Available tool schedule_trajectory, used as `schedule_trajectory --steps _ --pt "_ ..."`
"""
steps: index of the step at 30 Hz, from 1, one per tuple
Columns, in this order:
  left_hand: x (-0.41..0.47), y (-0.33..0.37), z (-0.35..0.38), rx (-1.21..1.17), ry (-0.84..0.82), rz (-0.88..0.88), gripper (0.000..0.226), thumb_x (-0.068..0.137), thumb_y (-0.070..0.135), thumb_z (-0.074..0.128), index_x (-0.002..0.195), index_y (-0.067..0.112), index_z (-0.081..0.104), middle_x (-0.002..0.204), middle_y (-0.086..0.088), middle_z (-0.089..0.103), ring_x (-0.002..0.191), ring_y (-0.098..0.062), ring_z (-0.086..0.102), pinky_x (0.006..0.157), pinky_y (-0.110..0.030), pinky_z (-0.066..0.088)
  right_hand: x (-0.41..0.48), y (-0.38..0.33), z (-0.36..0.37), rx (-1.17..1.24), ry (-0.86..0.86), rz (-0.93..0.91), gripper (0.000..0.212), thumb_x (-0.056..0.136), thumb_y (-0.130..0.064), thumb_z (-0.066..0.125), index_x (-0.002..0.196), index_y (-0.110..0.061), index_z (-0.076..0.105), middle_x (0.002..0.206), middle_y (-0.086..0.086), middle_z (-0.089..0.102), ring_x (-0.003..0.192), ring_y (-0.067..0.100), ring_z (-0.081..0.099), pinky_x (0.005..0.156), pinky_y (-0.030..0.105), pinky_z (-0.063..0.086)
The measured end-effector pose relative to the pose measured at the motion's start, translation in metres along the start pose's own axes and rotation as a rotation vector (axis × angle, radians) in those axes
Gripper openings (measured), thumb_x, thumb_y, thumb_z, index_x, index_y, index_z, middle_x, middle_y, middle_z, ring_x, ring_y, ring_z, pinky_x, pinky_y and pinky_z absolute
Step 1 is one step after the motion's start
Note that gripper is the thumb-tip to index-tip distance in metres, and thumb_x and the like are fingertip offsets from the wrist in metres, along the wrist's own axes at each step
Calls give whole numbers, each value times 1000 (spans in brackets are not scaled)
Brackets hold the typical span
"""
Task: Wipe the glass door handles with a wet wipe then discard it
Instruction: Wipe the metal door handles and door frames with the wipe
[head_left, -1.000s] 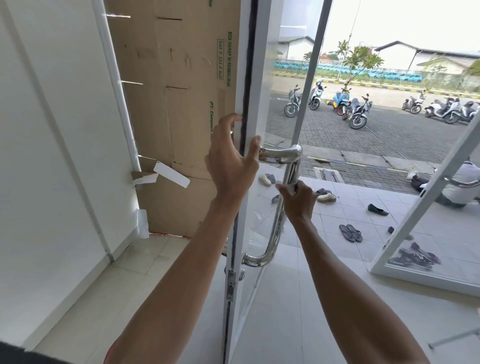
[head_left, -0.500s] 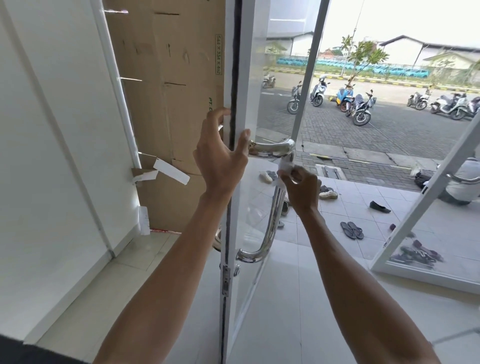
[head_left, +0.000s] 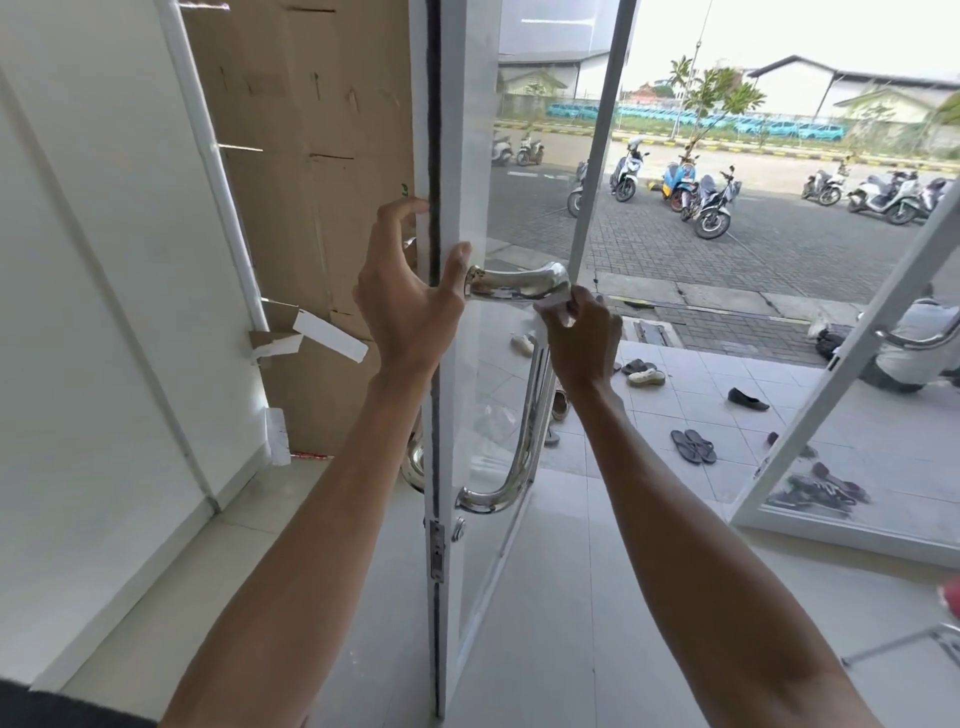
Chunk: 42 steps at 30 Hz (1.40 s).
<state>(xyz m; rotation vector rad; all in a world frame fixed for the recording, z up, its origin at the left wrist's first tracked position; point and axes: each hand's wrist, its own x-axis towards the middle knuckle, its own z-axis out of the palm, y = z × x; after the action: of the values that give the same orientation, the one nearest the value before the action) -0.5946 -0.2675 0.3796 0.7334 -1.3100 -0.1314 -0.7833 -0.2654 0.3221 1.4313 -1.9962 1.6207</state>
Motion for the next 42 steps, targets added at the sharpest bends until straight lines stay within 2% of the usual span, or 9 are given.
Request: schedule_trajectory --steps 5,9,16,18,22,30,35,38,42 --pt "2 -2 -1 0 5 23 44 80 34 80 113 12 60 105 3 70 93 -13 67 78 -35 59 -53 21 12 -27 -97 144 32 81 -34 70 93 -5 69 87 15 71 80 31 65 66 26 37" --pt "4 -4 -2 1 -7 12 45 79 34 80 113 14 59 106 4 70 91 -12 68 77 -37 59 -59 21 11 -96 -163 194 16 82 -23 72 92 -11 73 89 11 73 83 27 67 56 22 28" --pt "6 -2 -5 4 -10 -19 45 76 32 81 112 15 59 105 6 70 93 -10 66 80 -35 57 -4 -13 12 36 113 74 15 84 -28 64 90 -15 71 76 2 72 62 17 60 52 19 30" --pt "6 -2 -5 -2 -7 -21 44 76 30 81 112 15 59 106 7 70 95 -9 66 81 -36 57 -4 -9 17 53 85 67 18 82 -27 66 95 -15 69 80 3 72 62 13 56 52 14 28" --pt "6 -3 -5 -12 2 -24 43 77 28 81 112 14 60 106 6 70 97 -11 66 82 -37 57 -37 22 35 47 -5 136 33 81 -36 68 101 -10 66 92 6 70 77 22 64 63 22 38" --pt "8 -3 -6 -1 0 3 43 77 28 81 111 12 60 106 5 69 95 -12 67 81 -35 58 -85 59 48 -70 -261 304 27 79 -25 77 94 -3 70 90 16 72 82 31 67 66 29 46" --pt "11 -4 -8 -7 -1 -7 44 76 28 80 111 9 60 104 3 71 94 -10 67 83 -32 57 -50 33 36 -11 -136 158 22 77 -26 76 84 -7 70 84 8 73 70 17 63 58 25 43" --pt "11 -5 -8 4 7 -7 44 76 28 80 111 10 60 104 4 71 94 -10 67 84 -30 57 -31 18 35 52 -22 123 23 78 -35 74 92 -16 71 85 3 72 74 15 65 65 25 49" --pt "12 -9 -8 10 23 -4 43 77 28 79 111 10 61 106 5 70 96 -11 68 85 -32 57 -42 24 44 84 -39 137 19 81 -32 69 90 -15 68 85 3 70 73 16 64 61 22 42"
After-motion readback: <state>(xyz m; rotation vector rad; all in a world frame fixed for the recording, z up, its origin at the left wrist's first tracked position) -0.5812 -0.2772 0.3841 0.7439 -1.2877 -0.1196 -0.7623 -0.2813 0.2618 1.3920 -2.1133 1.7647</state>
